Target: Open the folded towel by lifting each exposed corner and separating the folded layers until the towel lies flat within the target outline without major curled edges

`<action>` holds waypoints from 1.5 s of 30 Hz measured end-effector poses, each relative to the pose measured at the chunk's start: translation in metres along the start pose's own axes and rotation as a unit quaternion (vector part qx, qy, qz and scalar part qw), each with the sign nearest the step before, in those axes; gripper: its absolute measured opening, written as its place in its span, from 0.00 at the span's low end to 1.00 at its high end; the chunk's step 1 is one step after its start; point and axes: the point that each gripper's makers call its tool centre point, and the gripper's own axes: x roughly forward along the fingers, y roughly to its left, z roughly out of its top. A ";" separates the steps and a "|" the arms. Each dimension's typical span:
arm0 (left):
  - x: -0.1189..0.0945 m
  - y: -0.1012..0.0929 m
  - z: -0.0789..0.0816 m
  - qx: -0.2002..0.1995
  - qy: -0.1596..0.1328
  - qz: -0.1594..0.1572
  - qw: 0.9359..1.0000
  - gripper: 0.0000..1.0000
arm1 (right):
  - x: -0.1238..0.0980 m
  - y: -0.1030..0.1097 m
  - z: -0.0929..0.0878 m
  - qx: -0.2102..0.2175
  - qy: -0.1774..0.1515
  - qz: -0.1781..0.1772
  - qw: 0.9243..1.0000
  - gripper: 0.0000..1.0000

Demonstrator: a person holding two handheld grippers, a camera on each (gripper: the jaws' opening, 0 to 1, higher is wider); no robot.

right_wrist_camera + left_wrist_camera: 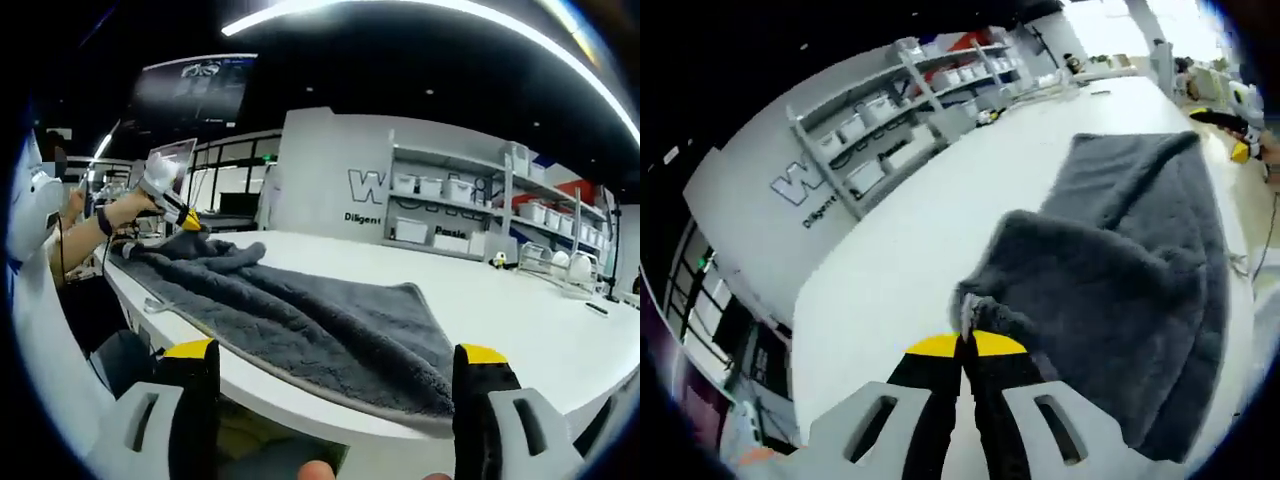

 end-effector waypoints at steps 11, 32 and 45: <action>0.023 0.103 -0.061 -0.024 0.109 0.085 0.990 0.02 | 0.009 0.007 -0.002 -0.002 0.004 0.013 1.000 0.97; -0.058 -0.045 0.004 -0.197 -0.141 -0.134 0.961 0.66 | 0.049 -0.003 0.055 -0.073 -0.008 0.086 0.994 0.98; -0.127 -0.146 -0.004 -0.279 -0.224 -0.261 0.896 0.92 | 0.133 0.005 0.070 -0.015 0.046 0.220 0.974 0.98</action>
